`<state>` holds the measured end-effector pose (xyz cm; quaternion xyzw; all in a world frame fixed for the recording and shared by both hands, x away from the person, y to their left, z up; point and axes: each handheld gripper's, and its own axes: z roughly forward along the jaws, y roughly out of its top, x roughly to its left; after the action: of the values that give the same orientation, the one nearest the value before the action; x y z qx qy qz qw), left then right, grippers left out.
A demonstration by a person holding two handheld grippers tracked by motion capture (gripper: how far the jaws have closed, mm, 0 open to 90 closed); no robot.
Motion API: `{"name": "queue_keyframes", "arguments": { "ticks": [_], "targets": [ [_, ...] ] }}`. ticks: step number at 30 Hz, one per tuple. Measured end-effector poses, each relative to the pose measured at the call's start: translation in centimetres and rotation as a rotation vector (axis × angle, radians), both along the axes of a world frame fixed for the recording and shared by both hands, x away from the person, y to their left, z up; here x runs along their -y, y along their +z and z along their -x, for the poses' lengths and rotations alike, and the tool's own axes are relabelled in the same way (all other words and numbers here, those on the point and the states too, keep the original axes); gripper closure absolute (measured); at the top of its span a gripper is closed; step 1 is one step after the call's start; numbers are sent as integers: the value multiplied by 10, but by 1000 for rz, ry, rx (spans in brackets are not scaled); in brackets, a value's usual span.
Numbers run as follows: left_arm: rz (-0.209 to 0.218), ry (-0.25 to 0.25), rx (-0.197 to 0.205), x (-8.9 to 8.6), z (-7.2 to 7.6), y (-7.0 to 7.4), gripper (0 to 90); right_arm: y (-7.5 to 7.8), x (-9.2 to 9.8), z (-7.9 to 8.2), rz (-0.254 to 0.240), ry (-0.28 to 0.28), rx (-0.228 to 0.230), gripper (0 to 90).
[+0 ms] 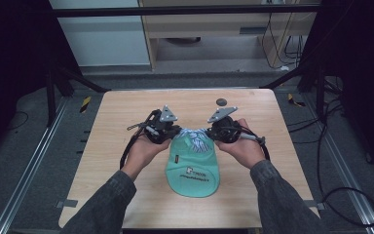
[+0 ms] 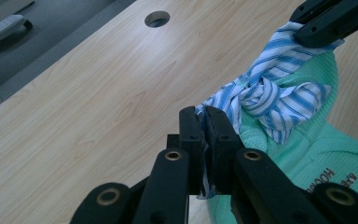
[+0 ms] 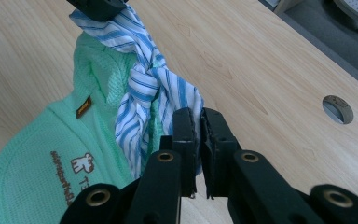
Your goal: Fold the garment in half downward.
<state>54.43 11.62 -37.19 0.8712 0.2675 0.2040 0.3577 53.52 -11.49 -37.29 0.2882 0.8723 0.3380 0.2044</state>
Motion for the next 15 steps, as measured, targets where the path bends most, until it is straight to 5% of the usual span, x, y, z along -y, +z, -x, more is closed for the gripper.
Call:
{"name": "queue_keyframes", "arguments": {
  "ticks": [15],
  "targets": [
    [-24, 9, 34, 10, -15, 7, 863, 4, 5, -16, -10, -37, 7, 848]
  ]
}}
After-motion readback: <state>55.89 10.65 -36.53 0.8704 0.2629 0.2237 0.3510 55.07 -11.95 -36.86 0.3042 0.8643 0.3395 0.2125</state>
